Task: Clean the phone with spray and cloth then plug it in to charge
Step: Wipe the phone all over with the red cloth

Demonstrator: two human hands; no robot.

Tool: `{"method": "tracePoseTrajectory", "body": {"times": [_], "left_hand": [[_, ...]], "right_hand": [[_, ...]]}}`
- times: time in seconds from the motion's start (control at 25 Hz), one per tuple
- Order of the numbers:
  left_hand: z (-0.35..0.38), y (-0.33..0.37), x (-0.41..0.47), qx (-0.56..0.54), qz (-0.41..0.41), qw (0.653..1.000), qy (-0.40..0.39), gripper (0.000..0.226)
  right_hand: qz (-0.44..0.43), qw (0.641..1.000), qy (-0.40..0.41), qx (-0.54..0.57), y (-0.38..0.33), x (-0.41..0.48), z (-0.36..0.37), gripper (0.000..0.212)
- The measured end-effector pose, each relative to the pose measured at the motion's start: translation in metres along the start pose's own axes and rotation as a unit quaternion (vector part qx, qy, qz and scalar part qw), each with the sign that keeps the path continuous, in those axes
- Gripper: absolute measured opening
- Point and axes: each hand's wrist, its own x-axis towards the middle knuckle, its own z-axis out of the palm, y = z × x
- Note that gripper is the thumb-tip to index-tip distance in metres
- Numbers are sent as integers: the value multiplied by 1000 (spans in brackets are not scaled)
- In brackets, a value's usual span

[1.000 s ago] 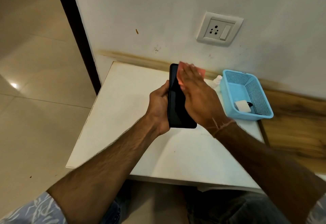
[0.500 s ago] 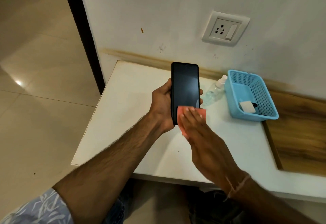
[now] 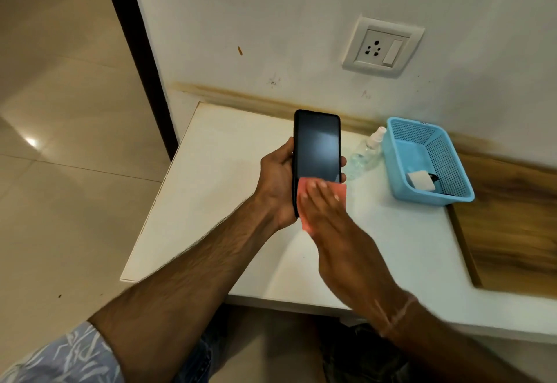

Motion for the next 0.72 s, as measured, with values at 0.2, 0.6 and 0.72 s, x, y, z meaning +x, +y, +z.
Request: {"method": "tracePoseTrajectory", "body": {"times": [0.2, 0.6, 0.72], "left_hand": [[-2, -1, 3, 2, 5, 1000, -1, 69], [-4, 1, 3, 15, -7, 1000, -1, 67], [-4, 1, 2, -8, -13, 999, -33, 73]], "right_hand": [[7, 999, -22, 27, 6, 9, -7, 66], [22, 998, 28, 51, 15, 56, -12, 56], [-2, 1000, -11, 18, -7, -6, 3, 65]]}}
